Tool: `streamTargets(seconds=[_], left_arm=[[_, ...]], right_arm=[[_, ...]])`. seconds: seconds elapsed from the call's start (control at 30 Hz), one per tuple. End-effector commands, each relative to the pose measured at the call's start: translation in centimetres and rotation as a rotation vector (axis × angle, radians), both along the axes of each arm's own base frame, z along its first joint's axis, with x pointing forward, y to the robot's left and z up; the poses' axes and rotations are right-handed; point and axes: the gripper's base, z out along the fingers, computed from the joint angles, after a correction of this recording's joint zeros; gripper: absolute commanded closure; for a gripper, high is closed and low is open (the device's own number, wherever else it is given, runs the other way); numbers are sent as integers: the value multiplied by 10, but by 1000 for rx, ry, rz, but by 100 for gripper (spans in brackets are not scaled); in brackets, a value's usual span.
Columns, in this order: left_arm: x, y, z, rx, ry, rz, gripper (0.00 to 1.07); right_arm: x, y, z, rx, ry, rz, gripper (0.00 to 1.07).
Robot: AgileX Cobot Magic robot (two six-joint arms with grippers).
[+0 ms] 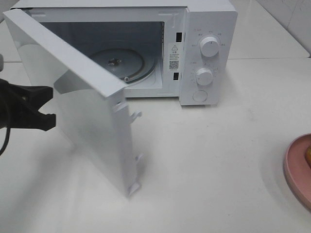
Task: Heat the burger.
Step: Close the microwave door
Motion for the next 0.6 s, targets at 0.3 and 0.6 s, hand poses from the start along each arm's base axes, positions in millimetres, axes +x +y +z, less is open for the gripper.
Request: streamTargets(seconds=[0.3,0.6], left_arm=[[35,-53,3,-95,-13,-29,107],[47,-83,3,-90,-41,-39,107]], right_arm=[[-3,0,0,1,-39,-9,32],[-3,0,0,1,-39,-9,32]])
